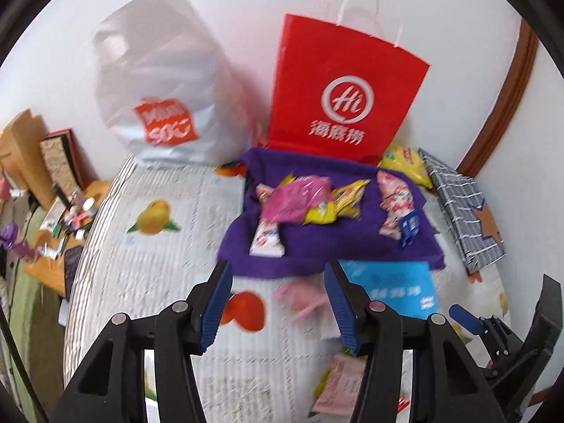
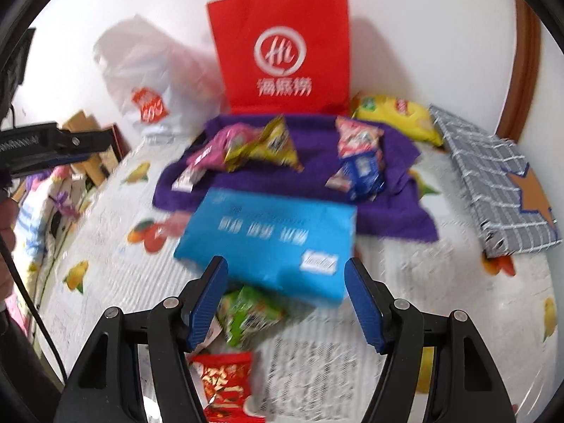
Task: Organize snacks
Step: 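Grasp the green snack packet with the right gripper while the left gripper withdraws from the towel, then lift the green packet with the right gripper while the left gripper grasps the pink packet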
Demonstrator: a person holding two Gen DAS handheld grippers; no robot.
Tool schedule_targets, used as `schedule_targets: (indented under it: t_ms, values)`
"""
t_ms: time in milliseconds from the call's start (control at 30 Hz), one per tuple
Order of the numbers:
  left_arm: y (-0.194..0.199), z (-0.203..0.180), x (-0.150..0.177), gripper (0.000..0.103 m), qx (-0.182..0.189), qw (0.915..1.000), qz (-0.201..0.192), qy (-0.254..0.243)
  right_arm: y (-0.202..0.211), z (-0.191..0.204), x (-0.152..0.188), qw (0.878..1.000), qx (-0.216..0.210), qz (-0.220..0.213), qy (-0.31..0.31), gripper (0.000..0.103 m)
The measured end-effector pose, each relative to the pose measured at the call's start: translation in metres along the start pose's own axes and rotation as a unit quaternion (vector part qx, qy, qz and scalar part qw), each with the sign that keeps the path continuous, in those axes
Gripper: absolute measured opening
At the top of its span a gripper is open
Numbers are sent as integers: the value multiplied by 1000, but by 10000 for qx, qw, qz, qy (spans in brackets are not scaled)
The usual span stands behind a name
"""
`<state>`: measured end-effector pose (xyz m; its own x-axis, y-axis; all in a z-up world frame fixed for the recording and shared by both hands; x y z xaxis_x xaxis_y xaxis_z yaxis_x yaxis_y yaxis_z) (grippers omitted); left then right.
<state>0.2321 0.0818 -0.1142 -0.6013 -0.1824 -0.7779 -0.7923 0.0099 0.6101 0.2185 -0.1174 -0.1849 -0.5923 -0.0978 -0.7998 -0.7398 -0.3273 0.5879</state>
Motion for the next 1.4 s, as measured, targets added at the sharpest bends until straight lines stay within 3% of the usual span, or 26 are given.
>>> schedule_targets:
  t_ms: [233, 567, 733, 1033, 1267, 1400]
  values:
    - [2, 28, 30, 52, -105, 9999, 106, 78, -23, 15, 34, 9994, -22, 333, -74, 68]
    - [1, 48, 65, 52, -161, 9995, 277, 66, -51, 19, 54, 9972, -13, 629, -392, 68]
    - [-7, 40, 78, 52, -112, 9991, 406, 21, -45, 15, 54, 9966, -176, 517, -617, 61]
    - [-21, 12, 85, 52, 70, 9986, 497, -183, -11, -5, 42, 9966, -319, 140, -752, 59]
    - [-35, 9, 79, 52, 180, 9983, 543, 129, 10, -48, 41, 9968, -31, -49, -797, 59]
    - [-38, 20, 71, 52, 31, 9985, 502, 194, 21, -80, 38, 9961, 233, -204, -821, 59]
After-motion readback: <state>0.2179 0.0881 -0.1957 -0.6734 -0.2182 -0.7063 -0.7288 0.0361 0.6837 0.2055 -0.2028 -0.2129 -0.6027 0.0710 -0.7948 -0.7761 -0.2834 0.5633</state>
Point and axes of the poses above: each gripper's, at about its wrist camera, not at the fingertips, and y roughly against the way its jaws point, z to its left, x to its underside, the point moved 9 cm from there along -y, roughly the way its jaws point, and after that the axes turned 14 degrees about -z, right-handed, at the moved point
